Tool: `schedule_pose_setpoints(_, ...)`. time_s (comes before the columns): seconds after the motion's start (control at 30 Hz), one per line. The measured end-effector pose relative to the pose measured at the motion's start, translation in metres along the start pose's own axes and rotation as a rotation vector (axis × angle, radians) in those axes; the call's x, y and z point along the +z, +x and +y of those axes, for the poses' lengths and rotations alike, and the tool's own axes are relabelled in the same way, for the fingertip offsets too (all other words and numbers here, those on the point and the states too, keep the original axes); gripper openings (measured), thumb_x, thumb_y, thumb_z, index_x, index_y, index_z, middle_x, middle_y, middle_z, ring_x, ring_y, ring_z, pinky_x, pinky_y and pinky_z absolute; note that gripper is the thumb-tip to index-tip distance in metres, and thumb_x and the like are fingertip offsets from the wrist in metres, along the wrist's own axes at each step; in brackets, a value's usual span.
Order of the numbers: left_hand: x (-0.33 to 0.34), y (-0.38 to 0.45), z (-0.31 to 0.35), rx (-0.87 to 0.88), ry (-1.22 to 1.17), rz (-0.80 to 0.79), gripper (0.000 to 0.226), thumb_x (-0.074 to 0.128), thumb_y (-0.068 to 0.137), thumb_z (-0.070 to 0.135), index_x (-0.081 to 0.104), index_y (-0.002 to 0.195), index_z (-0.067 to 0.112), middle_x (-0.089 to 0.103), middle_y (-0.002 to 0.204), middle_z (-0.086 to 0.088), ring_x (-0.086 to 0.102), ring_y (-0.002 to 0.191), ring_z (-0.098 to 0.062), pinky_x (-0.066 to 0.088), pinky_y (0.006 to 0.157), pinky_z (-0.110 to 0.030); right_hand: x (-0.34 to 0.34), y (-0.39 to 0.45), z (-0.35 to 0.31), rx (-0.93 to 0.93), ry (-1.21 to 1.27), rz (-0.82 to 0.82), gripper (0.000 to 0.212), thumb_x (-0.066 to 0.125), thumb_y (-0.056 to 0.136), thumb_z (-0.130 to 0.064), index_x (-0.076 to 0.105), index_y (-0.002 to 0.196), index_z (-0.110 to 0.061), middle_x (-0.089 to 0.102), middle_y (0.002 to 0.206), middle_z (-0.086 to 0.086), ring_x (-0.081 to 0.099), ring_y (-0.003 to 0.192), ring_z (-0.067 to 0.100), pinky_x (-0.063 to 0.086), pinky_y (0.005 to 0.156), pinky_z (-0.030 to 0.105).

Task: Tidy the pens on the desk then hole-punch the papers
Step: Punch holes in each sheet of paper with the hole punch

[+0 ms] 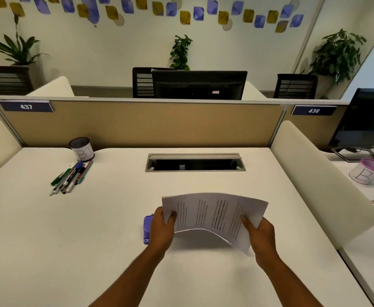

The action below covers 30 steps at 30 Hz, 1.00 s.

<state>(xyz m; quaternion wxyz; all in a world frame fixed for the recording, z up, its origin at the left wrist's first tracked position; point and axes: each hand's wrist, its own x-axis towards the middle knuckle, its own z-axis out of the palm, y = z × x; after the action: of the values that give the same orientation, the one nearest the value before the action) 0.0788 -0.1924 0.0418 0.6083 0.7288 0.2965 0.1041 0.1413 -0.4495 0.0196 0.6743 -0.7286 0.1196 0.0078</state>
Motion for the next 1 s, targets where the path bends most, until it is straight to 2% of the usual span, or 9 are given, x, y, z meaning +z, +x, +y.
schedule_pose_setpoints(0.13, 0.001, 0.004, 0.006, -0.084, -0.085, 0.119, 0.067, 0.068, 0.091, 0.031, 0.031, 0.146, 0.017, 0.047, 0.145, -0.003, 0.05, 0.126, -0.025, 0.045, 0.096, -0.033, 0.004, 0.008, -0.01, 0.026, 0.108, 0.021, 0.009, 0.068, 0.096, -0.015, 0.068, 0.096, -0.024, 0.075, 0.095, 0.008, 0.071, 0.089, 0.03, 0.058, 0.067, 0.037)
schedule_pose_setpoints(0.23, 0.007, 0.006, 0.012, -0.213, -0.132, 0.115, 0.084, 0.071, 0.088, 0.037, 0.022, 0.153, 0.017, 0.04, 0.154, -0.007, 0.044, 0.136, -0.028, 0.04, 0.102, -0.036, 0.008, 0.01, -0.02, 0.103, 0.287, -0.042, 0.015, 0.067, 0.096, -0.012, 0.069, 0.107, -0.022, 0.073, 0.101, 0.009, 0.068, 0.093, 0.029, 0.059, 0.074, 0.043)
schedule_pose_setpoints(0.33, 0.015, 0.009, 0.019, -0.332, -0.281, -0.045, 0.084, 0.068, 0.09, 0.042, 0.02, 0.155, 0.019, 0.045, 0.152, -0.006, 0.043, 0.139, -0.031, 0.036, 0.115, -0.048, 0.015, 0.007, -0.025, 0.16, 0.406, -0.138, 0.021, 0.067, 0.095, -0.012, 0.069, 0.113, -0.022, 0.074, 0.105, 0.009, 0.067, 0.1, 0.03, 0.059, 0.081, 0.051)
schedule_pose_setpoints(0.4, 0.018, 0.01, 0.024, -0.301, -0.407, -0.131, 0.069, 0.064, 0.093, 0.04, 0.03, 0.149, 0.018, 0.058, 0.139, -0.005, 0.05, 0.134, -0.031, 0.035, 0.116, -0.051, 0.019, 0.004, -0.025, 0.174, 0.453, -0.212, 0.029, 0.068, 0.092, -0.013, 0.068, 0.12, -0.023, 0.075, 0.106, 0.01, 0.067, 0.103, 0.033, 0.059, 0.085, 0.057)
schedule_pose_setpoints(0.53, 0.014, 0.01, 0.036, -0.104, -0.529, -0.157, 0.027, 0.055, 0.101, 0.018, 0.056, 0.128, 0.016, 0.07, 0.12, -0.006, 0.065, 0.116, -0.028, 0.056, 0.095, -0.044, 0.022, 0.001, -0.023, 0.183, 0.475, -0.284, 0.046, 0.075, 0.08, -0.014, 0.066, 0.124, -0.022, 0.074, 0.114, 0.014, 0.068, 0.108, 0.035, 0.057, 0.092, 0.059)
schedule_pose_setpoints(0.6, 0.011, 0.011, 0.041, -0.032, -0.5, -0.13, 0.023, 0.052, 0.102, 0.015, 0.058, 0.124, 0.015, 0.07, 0.118, -0.007, 0.067, 0.112, -0.025, 0.058, 0.089, -0.041, 0.016, 0.006, -0.024, 0.164, 0.468, -0.276, 0.046, 0.078, 0.074, -0.009, 0.07, 0.118, -0.019, 0.076, 0.112, 0.012, 0.068, 0.108, 0.035, 0.057, 0.09, 0.051)
schedule_pose_setpoints(0.77, 0.002, 0.018, 0.05, 0.142, -0.324, -0.039, 0.019, 0.048, 0.103, 0.012, 0.058, 0.119, 0.016, 0.07, 0.115, -0.004, 0.068, 0.104, -0.02, 0.059, 0.087, -0.04, -0.005, 0.026, -0.035, 0.1, 0.387, -0.253, 0.042, 0.082, 0.07, -0.008, 0.076, 0.112, -0.015, 0.078, 0.11, 0.011, 0.07, 0.102, 0.03, 0.056, 0.088, 0.04)
schedule_pose_setpoints(0.9, 0.005, 0.015, 0.05, 0.244, -0.19, -0.053, 0.017, 0.049, 0.103, 0.015, 0.06, 0.111, 0.025, 0.072, 0.105, 0.006, 0.07, 0.09, -0.006, 0.058, 0.064, -0.018, -0.006, 0.027, -0.051, -0.087, 0.16, -0.362, 0.039, 0.087, 0.069, -0.019, 0.078, 0.108, -0.019, 0.079, 0.109, 0.01, 0.076, 0.098, 0.026, 0.062, 0.084, 0.035)
schedule_pose_setpoints(1.0, 0.013, 0.01, 0.052, 0.314, -0.126, -0.057, 0.019, 0.049, 0.102, 0.013, 0.06, 0.111, 0.027, 0.07, 0.101, 0.012, 0.069, 0.089, -0.001, 0.055, 0.063, -0.013, 0.008, 0.022, -0.058, -0.188, 0.027, -0.317, 0.02, 0.084, 0.076, -0.025, 0.079, 0.096, -0.028, 0.08, 0.101, -0.001, 0.076, 0.089, 0.022, 0.063, 0.078, 0.032)
